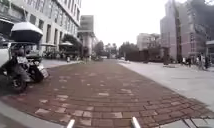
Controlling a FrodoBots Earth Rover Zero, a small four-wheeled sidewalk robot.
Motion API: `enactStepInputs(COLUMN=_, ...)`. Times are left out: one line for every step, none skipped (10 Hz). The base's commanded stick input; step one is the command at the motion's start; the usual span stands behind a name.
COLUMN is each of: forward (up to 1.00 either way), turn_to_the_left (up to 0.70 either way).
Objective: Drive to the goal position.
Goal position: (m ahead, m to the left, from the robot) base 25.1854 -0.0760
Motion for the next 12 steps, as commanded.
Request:
enactStepInputs(forward=0.7, turn_to_the_left=-0.14)
enactStepInputs(forward=0.7, turn_to_the_left=-0.06)
enactStepInputs(forward=0.7, turn_to_the_left=-0.02)
enactStepInputs(forward=0.7, turn_to_the_left=-0.02)
enactStepInputs(forward=0.7, turn_to_the_left=-0.02)
enactStepInputs(forward=0.7, turn_to_the_left=-0.02)
enactStepInputs(forward=0.7, turn_to_the_left=-0.12)
enactStepInputs(forward=0.7, turn_to_the_left=-0.14)
enactStepInputs(forward=0.7, turn_to_the_left=-0.14)
enactStepInputs(forward=0.7, turn_to_the_left=-0.14)
enactStepInputs(forward=0.7, turn_to_the_left=-0.14)
enactStepInputs(forward=0.7, turn_to_the_left=-0.14)
